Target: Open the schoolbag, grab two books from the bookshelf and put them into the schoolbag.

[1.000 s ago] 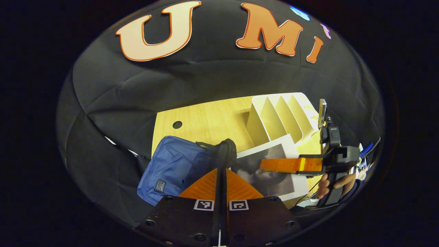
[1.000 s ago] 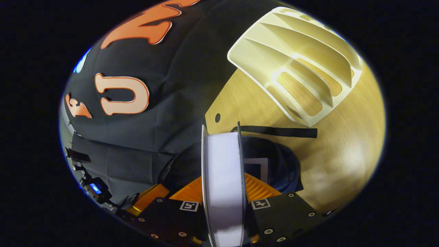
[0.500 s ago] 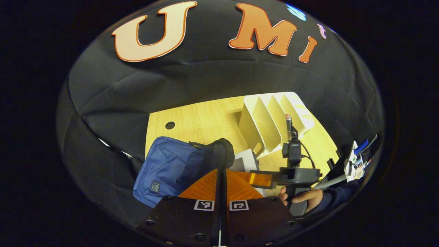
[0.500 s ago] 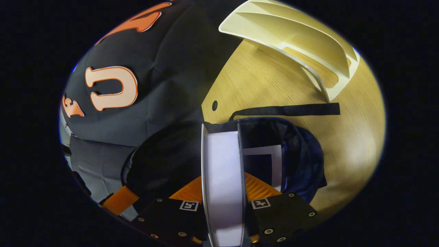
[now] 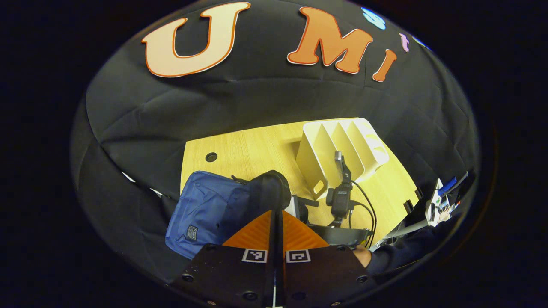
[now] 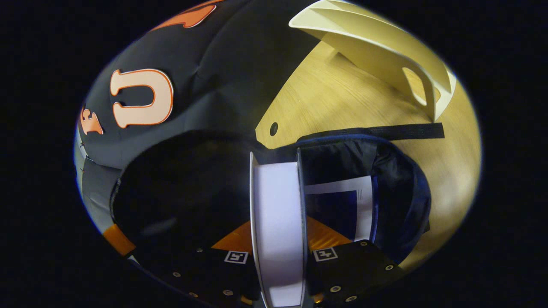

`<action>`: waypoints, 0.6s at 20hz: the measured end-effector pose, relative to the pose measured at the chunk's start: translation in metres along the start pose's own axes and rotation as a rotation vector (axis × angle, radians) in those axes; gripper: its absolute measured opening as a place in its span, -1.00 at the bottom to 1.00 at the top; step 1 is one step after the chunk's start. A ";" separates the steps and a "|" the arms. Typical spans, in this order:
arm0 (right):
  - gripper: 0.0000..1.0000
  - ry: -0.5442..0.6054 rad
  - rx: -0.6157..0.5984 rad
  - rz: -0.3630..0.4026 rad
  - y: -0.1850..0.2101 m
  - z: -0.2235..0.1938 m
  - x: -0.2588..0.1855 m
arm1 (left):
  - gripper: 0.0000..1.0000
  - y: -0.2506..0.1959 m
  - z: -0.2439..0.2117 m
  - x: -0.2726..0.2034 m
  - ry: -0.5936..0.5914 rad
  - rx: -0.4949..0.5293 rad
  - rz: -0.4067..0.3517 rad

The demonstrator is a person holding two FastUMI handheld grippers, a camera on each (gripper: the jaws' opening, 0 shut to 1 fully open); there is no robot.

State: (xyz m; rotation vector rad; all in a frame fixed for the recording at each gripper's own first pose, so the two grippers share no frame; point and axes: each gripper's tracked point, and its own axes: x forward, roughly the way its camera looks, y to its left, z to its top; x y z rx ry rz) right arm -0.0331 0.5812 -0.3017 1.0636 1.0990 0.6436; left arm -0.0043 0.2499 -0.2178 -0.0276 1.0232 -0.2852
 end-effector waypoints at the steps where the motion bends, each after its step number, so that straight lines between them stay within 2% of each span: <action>1: -0.19 0.007 0.006 0.007 0.001 -0.002 0.003 | -0.96 -0.002 -0.001 0.001 0.004 0.001 -0.004; 7: -0.19 0.014 0.004 0.025 0.003 -0.007 0.030 | -0.96 -0.014 -0.003 0.006 0.020 0.038 -0.020; 8: 0.02 0.016 0.005 0.028 0.006 -0.009 0.036 | -0.96 -0.016 -0.003 0.008 0.023 0.046 -0.021; 9: -0.18 0.018 0.005 0.030 0.007 -0.010 0.041 | -0.96 -0.017 -0.004 0.008 0.025 0.049 -0.021; 12: -0.16 0.068 0.019 0.025 0.006 -0.022 0.048 | -0.96 -0.016 -0.002 0.011 0.029 0.042 -0.017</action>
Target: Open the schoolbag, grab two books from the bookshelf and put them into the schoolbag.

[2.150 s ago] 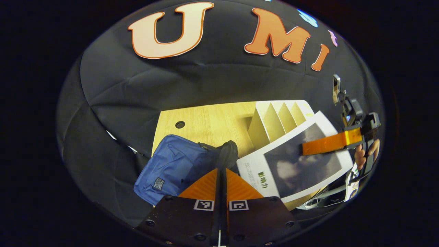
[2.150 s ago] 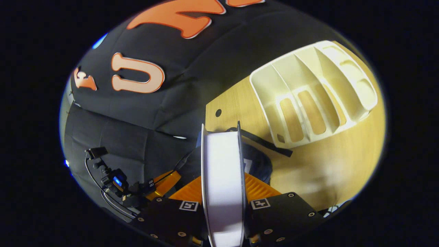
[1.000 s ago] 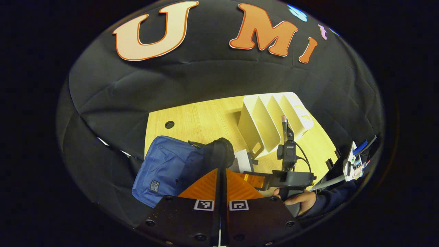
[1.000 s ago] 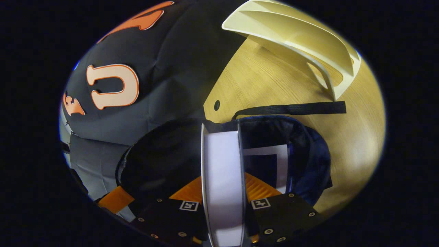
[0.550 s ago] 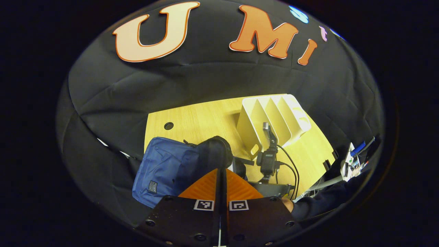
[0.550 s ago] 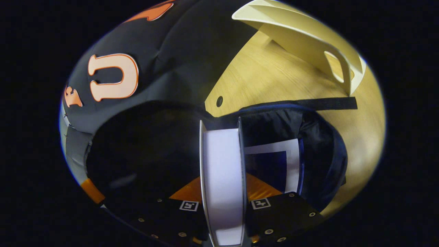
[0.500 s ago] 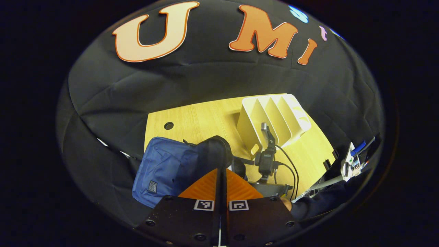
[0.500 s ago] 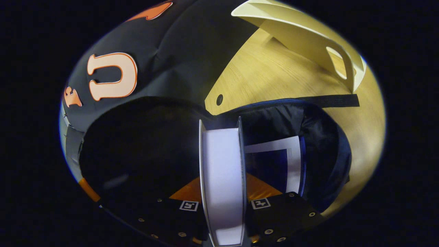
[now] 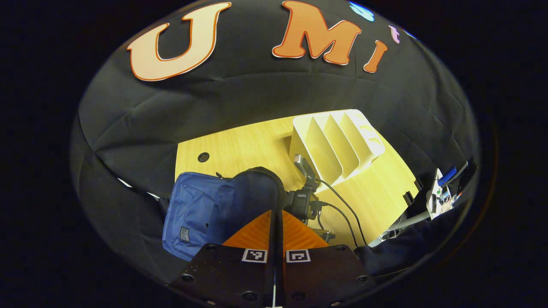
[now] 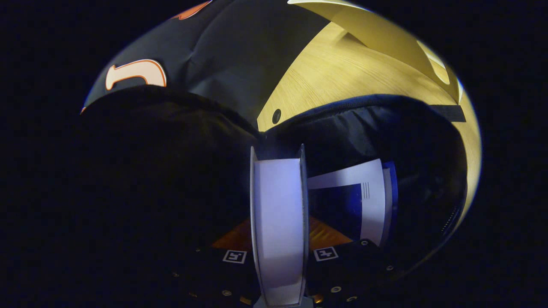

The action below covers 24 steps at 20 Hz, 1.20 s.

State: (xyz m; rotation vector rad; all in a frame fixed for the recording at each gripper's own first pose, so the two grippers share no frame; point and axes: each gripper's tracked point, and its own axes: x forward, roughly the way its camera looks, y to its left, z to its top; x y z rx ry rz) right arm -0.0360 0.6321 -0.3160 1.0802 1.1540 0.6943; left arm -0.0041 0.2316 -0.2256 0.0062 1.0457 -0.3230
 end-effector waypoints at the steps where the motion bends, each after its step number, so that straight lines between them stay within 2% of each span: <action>1: -0.14 0.018 0.006 -0.015 0.001 -0.001 -0.001 | -0.96 0.003 0.003 -0.001 -0.008 -0.008 0.002; 2: -0.30 0.023 0.001 -0.057 -0.002 0.000 -0.006 | -0.96 0.007 0.006 -0.002 -0.016 -0.017 0.005; 3: -0.27 0.029 -0.029 -0.111 -0.007 0.001 -0.011 | -0.96 0.012 0.005 -0.005 -0.024 -0.020 0.017; 4: -0.09 0.034 -0.077 -0.175 -0.016 0.004 -0.021 | -0.96 0.018 0.006 -0.006 -0.030 -0.025 0.030; 5: 0.27 0.047 -0.122 -0.223 -0.023 0.004 -0.029 | -0.96 0.021 0.005 -0.008 -0.031 -0.029 0.040; 6: 0.12 0.073 -0.161 -0.251 -0.026 0.005 -0.035 | -0.96 0.023 0.005 -0.007 -0.032 -0.039 0.044; 7: 0.51 0.103 -0.192 -0.271 -0.028 0.002 -0.042 | -0.96 0.024 0.005 -0.004 -0.031 -0.043 0.044; 12: 0.80 0.212 -0.284 -0.323 -0.034 -0.014 -0.078 | -0.96 0.020 0.003 0.003 -0.038 -0.061 0.047; 18: 0.82 0.199 -0.365 -0.298 -0.024 0.008 -0.113 | -0.96 0.020 0.001 0.008 -0.050 -0.081 0.072; 20: 0.83 0.131 -0.448 -0.301 -0.017 0.035 -0.133 | -0.96 0.017 -0.002 0.008 -0.056 -0.081 0.087; 24: 0.82 -0.049 -0.609 -0.358 -0.008 0.094 -0.182 | -0.96 0.002 -0.006 0.017 -0.061 -0.080 0.107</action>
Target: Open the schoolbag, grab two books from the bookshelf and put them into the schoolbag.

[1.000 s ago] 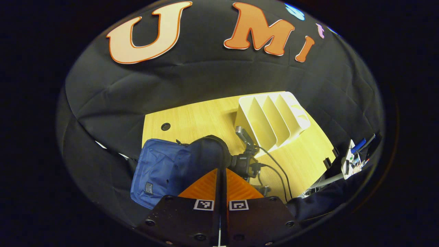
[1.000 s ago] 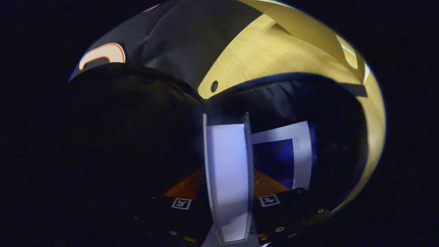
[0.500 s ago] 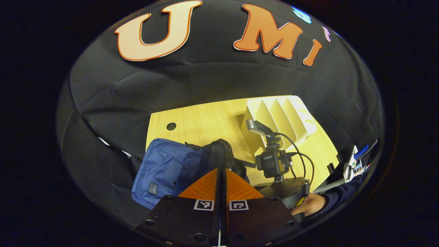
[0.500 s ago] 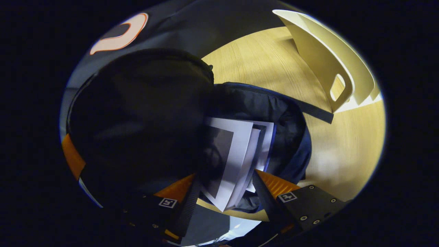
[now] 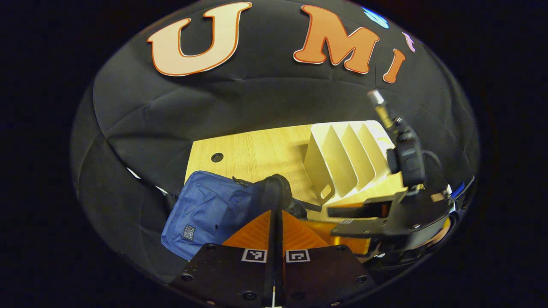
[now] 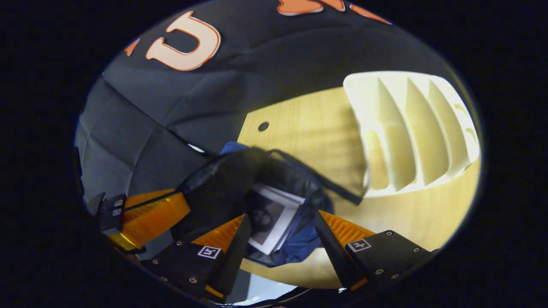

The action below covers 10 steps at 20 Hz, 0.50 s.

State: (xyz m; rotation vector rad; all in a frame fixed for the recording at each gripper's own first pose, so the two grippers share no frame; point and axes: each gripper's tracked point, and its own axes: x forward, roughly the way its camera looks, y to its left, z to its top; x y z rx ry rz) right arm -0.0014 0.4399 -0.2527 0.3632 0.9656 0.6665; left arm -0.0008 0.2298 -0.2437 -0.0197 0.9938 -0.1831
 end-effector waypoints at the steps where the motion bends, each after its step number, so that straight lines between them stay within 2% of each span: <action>1: 0.82 -0.037 -0.014 -0.019 -0.009 0.010 -0.009 | -0.96 -0.003 -0.001 0.001 -0.004 0.007 0.014; 6: 0.84 -0.189 -0.056 -0.107 -0.053 0.047 -0.063 | -0.89 -0.035 -0.013 0.012 -0.020 0.063 0.029; 8: 0.85 -0.242 -0.093 -0.154 -0.076 0.054 -0.084 | -0.72 -0.054 -0.014 0.015 -0.036 0.078 0.014; 9: 0.85 -0.257 -0.108 -0.172 -0.084 0.056 -0.092 | -0.54 -0.064 -0.014 0.016 -0.045 0.089 0.010; 10: 0.86 -0.264 -0.117 -0.184 -0.093 0.059 -0.101 | -0.45 -0.074 -0.014 0.017 -0.048 0.091 0.002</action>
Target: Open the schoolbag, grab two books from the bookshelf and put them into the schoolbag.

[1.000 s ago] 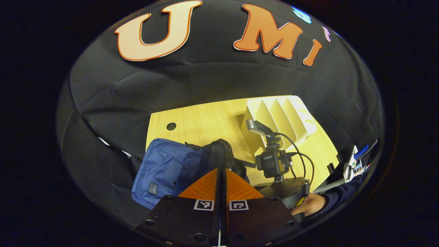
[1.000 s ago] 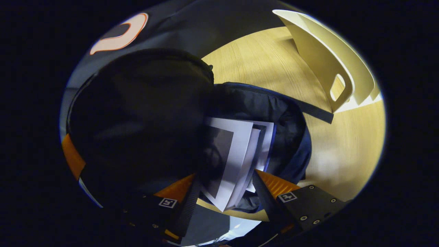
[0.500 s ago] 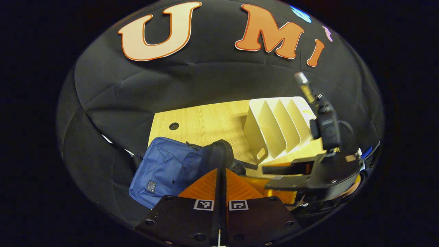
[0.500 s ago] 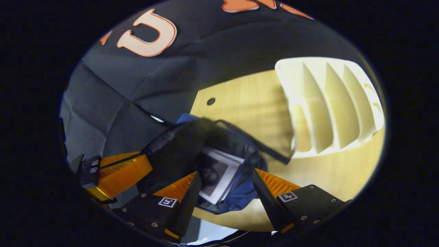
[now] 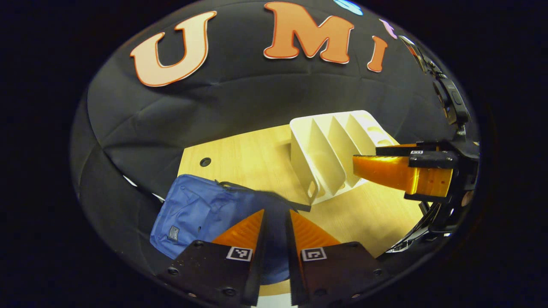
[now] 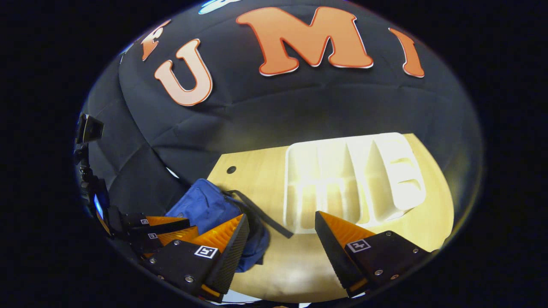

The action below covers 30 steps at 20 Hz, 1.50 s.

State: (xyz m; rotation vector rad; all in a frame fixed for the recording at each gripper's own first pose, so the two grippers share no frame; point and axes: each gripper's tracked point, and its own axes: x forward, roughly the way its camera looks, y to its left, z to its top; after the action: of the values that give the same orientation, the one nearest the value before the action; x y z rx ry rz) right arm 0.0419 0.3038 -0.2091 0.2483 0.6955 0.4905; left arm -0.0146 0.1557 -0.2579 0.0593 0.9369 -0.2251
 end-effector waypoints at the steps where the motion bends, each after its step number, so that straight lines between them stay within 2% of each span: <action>1: 0.86 -0.008 -0.003 -0.014 -0.011 -0.001 -0.006 | -0.41 -0.010 0.000 0.001 -0.004 -0.002 -0.009; 2: 0.87 -0.023 -0.004 -0.027 -0.020 0.001 -0.011 | -0.46 -0.019 0.002 0.001 -0.013 -0.006 -0.017; 5: 0.89 -0.087 -0.022 -0.080 -0.049 0.012 -0.031 | -0.13 -0.042 0.017 0.002 -0.066 -0.019 -0.030; 6: 0.89 -0.118 -0.030 -0.099 -0.057 0.019 -0.038 | -0.17 -0.050 0.026 0.000 -0.094 -0.017 -0.030; 7: 0.89 -0.148 -0.041 -0.120 -0.066 0.025 -0.042 | 0.02 -0.056 0.032 -0.002 -0.124 -0.013 -0.028; 8: 0.90 -0.176 -0.049 -0.140 -0.074 0.032 -0.049 | 0.05 -0.066 0.041 -0.003 -0.148 -0.007 -0.037; 9: 0.90 -0.198 -0.054 -0.155 -0.082 0.037 -0.055 | 0.19 -0.074 0.049 -0.006 -0.178 0.000 -0.038; 11: 0.90 -0.232 -0.064 -0.187 -0.097 0.045 -0.067 | 0.43 -0.086 0.071 -0.014 -0.250 0.011 -0.018; 12: 0.90 -0.248 -0.065 -0.197 -0.104 0.049 -0.073 | 0.44 -0.091 0.084 -0.018 -0.298 0.015 0.002; 13: 0.91 -0.265 -0.066 -0.209 -0.111 0.052 -0.077 | 0.56 -0.095 0.093 -0.021 -0.347 0.017 0.020; 16: 0.90 -0.330 -0.084 -0.253 -0.130 0.060 -0.093 | 0.58 -0.088 0.118 -0.034 -0.541 0.029 0.062; 18: 0.90 -0.386 -0.091 -0.278 -0.137 0.071 -0.104 | 0.57 -0.086 0.123 -0.042 -0.605 0.010 0.086; 21: 0.90 -0.470 -0.086 -0.303 -0.149 0.083 -0.121 | 0.58 -0.085 0.138 -0.060 -0.763 -0.071 0.057; 25: 0.89 -0.598 -0.073 -0.337 -0.165 0.102 -0.145 | 0.55 -0.083 0.145 -0.086 -0.861 -0.085 0.128; 30: 0.90 -0.694 -0.070 -0.308 -0.165 0.109 -0.156 | 0.58 -0.098 0.155 -0.119 -0.996 -0.080 0.173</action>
State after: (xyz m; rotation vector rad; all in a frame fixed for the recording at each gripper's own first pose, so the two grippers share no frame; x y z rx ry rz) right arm 0.0684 0.0762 -0.1038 0.2212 0.0330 0.1106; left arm 0.0190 0.0572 -0.0660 -0.0468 -0.0537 -0.0354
